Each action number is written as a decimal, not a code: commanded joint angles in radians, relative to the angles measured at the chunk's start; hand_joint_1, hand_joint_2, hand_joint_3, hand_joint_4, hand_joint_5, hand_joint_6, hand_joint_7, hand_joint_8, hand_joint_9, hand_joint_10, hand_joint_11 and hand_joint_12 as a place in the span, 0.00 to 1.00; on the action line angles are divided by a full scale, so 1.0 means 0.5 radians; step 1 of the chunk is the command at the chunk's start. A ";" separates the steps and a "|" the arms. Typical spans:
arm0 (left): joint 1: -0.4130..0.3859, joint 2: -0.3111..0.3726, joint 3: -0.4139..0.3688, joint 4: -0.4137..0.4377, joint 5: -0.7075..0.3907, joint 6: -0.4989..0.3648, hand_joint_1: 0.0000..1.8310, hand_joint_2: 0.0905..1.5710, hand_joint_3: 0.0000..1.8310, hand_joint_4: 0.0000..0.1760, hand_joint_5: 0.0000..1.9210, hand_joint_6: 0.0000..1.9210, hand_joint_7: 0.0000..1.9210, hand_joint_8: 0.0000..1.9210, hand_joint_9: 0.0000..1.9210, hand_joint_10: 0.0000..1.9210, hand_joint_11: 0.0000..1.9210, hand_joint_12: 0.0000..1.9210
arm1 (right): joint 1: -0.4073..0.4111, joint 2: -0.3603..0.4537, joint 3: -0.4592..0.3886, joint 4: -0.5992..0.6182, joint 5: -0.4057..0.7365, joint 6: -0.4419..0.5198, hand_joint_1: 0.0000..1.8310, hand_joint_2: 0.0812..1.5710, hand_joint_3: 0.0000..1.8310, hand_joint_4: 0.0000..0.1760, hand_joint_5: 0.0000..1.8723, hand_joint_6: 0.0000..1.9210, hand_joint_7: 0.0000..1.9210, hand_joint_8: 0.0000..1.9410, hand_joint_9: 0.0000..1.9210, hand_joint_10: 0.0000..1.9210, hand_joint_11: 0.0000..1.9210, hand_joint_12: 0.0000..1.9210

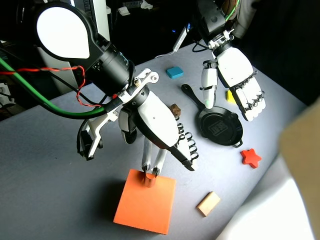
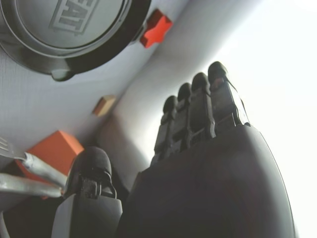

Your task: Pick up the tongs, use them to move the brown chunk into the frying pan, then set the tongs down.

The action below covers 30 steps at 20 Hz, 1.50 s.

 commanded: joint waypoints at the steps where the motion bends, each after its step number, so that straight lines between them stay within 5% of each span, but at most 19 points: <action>1: -0.009 0.019 -0.003 0.141 -0.137 0.006 0.00 0.80 0.00 0.00 0.01 0.00 0.03 0.00 0.02 0.00 0.00 0.08 | -0.003 -0.001 -0.011 -0.139 0.140 0.002 0.58 0.50 0.00 0.00 0.00 0.00 0.00 0.00 0.00 0.00 0.00 0.00; 13: -0.016 0.018 0.001 0.141 -0.129 0.022 0.00 0.82 0.00 0.02 0.01 0.00 0.01 0.00 0.01 0.00 0.00 0.03 | -0.107 -0.155 0.064 -0.320 0.128 0.210 0.56 0.49 0.00 0.00 0.00 0.00 0.00 0.00 0.00 0.00 0.00 0.00; 21: -0.027 0.018 0.003 0.098 -0.123 0.018 0.00 0.81 0.00 0.00 0.04 0.00 0.04 0.00 0.03 0.00 0.00 0.12 | -0.161 -0.233 0.192 -0.319 0.136 0.155 0.55 0.49 0.00 0.00 0.00 0.00 0.00 0.00 0.00 0.00 0.00 0.00; 30: -0.034 0.017 0.001 0.099 -0.123 0.023 0.01 0.82 0.00 0.02 0.02 0.00 0.03 0.00 0.02 0.00 0.00 0.08 | -0.229 -0.274 0.255 -0.317 0.152 0.206 0.53 0.49 0.00 0.00 0.00 0.00 0.00 0.00 0.00 0.00 0.01 0.00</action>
